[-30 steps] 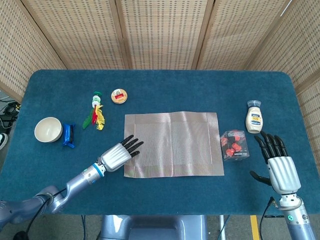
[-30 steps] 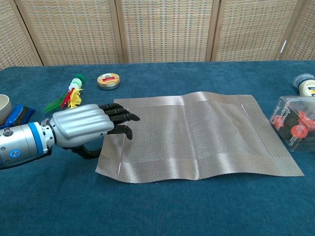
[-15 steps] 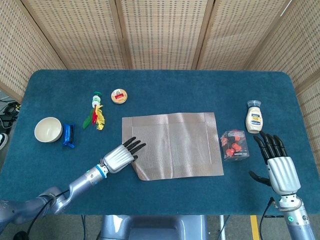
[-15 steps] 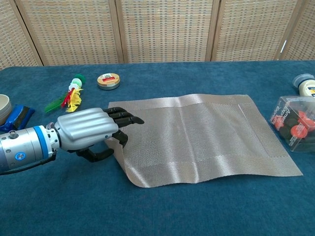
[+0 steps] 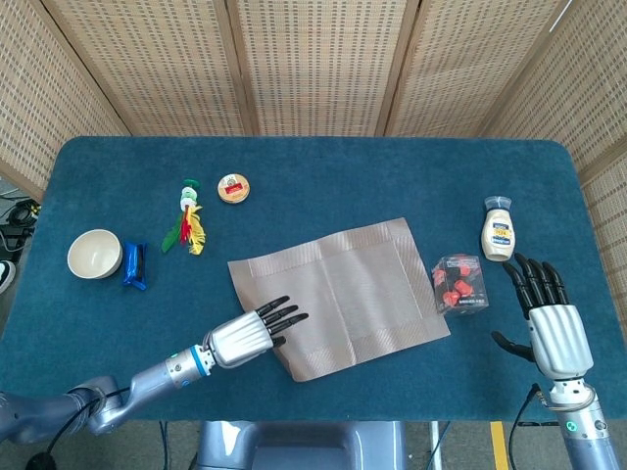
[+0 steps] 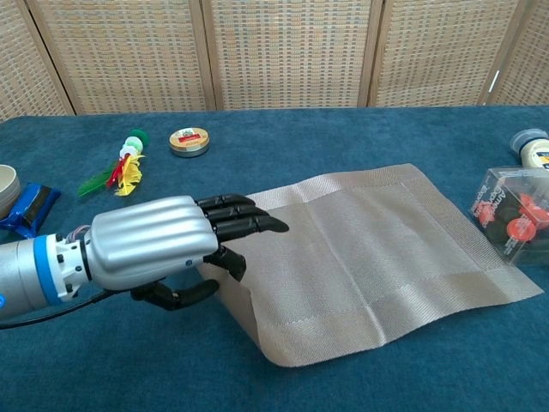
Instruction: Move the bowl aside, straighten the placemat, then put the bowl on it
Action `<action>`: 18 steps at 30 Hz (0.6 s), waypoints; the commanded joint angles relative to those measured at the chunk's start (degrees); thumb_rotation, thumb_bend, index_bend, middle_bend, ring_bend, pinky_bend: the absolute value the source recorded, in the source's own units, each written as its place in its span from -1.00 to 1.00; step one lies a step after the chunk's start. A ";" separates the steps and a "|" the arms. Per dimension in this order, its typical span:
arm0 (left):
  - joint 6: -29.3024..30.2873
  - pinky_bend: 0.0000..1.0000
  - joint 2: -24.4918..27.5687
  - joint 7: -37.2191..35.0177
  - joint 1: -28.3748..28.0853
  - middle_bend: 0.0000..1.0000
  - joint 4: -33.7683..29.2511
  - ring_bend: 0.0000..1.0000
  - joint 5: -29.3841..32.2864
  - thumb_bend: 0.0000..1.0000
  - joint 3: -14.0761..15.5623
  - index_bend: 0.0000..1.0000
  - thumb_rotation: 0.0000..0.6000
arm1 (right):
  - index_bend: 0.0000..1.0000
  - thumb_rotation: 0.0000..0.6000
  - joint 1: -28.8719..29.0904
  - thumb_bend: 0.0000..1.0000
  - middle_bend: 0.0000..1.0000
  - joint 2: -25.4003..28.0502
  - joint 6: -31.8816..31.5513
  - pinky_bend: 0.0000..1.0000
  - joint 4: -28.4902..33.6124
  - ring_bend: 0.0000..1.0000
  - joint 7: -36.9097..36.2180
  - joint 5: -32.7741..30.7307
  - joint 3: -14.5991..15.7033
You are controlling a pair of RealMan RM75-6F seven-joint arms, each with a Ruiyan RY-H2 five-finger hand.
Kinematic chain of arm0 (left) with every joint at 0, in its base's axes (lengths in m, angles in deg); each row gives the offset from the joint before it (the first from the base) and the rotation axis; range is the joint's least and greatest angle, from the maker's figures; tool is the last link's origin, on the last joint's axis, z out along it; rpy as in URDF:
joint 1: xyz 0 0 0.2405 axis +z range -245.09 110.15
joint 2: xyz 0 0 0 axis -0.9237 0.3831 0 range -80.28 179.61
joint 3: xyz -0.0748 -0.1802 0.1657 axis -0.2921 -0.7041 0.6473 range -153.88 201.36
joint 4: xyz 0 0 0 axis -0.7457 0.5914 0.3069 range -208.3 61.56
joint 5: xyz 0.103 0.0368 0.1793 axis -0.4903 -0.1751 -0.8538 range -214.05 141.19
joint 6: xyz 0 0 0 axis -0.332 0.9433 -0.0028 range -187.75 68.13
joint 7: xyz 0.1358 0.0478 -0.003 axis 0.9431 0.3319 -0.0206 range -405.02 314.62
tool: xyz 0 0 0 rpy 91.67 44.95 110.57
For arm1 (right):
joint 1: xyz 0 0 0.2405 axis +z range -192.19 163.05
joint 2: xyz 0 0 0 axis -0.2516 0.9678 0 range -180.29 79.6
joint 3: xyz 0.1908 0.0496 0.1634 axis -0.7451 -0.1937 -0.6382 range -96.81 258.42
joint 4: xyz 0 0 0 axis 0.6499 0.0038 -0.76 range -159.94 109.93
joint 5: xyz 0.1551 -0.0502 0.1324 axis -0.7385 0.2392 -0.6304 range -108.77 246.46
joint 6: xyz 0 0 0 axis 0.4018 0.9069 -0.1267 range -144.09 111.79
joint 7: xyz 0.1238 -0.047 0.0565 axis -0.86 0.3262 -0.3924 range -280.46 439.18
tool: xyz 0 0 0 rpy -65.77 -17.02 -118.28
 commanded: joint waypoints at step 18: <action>8.16 -1.00 7.21 -2.20 2.08 -1.00 4.24 -1.00 -10.53 0.23 10.68 0.61 1.00 | -0.93 1.00 -0.15 -1.00 -1.00 -0.83 0.29 -1.00 -0.25 -1.00 1.46 -0.07 -0.34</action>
